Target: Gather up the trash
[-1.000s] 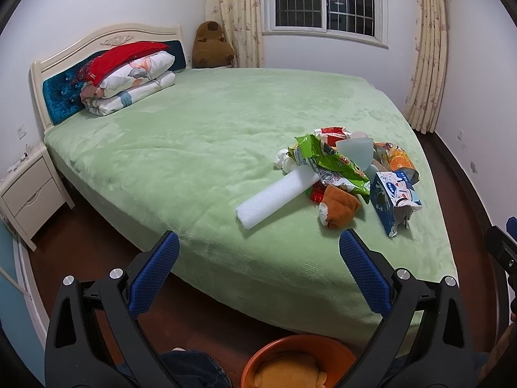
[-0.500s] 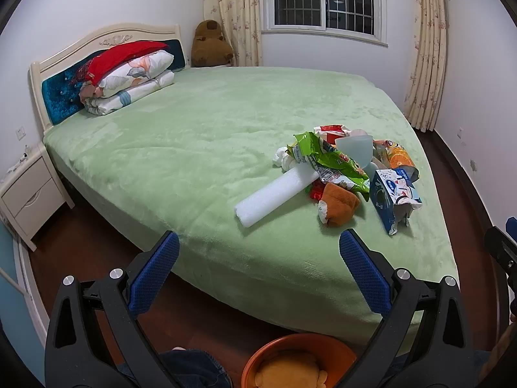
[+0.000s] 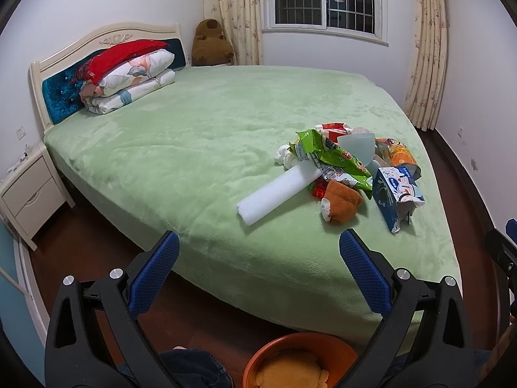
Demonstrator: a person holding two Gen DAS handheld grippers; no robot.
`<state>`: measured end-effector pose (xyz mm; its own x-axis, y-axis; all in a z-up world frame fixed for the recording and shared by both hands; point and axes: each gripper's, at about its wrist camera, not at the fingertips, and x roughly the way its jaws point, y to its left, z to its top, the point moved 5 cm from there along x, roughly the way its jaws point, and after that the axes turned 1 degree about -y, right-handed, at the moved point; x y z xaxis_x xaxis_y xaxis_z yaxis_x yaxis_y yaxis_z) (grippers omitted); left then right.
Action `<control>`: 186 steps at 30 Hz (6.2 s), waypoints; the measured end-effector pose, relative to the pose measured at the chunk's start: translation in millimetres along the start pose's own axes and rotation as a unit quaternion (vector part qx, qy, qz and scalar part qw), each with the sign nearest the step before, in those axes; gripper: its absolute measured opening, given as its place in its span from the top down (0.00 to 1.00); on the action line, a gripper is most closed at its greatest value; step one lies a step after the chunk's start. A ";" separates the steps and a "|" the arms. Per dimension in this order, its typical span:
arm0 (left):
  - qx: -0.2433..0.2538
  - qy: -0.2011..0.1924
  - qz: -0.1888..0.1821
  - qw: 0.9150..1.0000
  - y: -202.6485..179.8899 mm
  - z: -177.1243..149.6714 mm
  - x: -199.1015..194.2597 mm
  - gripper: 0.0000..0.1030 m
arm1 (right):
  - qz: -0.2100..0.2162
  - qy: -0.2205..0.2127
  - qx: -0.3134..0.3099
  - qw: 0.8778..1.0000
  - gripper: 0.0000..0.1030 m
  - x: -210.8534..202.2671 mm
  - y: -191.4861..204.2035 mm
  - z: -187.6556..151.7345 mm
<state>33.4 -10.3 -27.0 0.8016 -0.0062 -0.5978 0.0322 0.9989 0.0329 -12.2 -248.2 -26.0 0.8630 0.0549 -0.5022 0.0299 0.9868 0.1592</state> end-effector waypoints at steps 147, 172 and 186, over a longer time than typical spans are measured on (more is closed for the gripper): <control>0.070 0.362 -0.108 0.923 14.9 -272.0 70.8 0.27 | 0.079 0.273 -0.022 0.959 0.33 42.4 51.2 -216.2; 0.082 0.300 -0.109 0.944 7.9 -229.0 53.9 0.25 | 0.071 0.200 -0.009 0.977 0.26 17.3 33.4 -154.5; 0.087 0.188 -0.112 0.972 8.2 -153.5 17.7 0.20 | 0.032 0.091 -0.024 0.995 0.19 54.8 27.5 -25.1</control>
<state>-43.7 4.8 -160.3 0.4892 -0.1733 -0.8548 0.3072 0.9515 -0.0171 23.3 -214.2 -70.5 0.7563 0.1410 -0.6388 -0.0509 0.9862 0.1575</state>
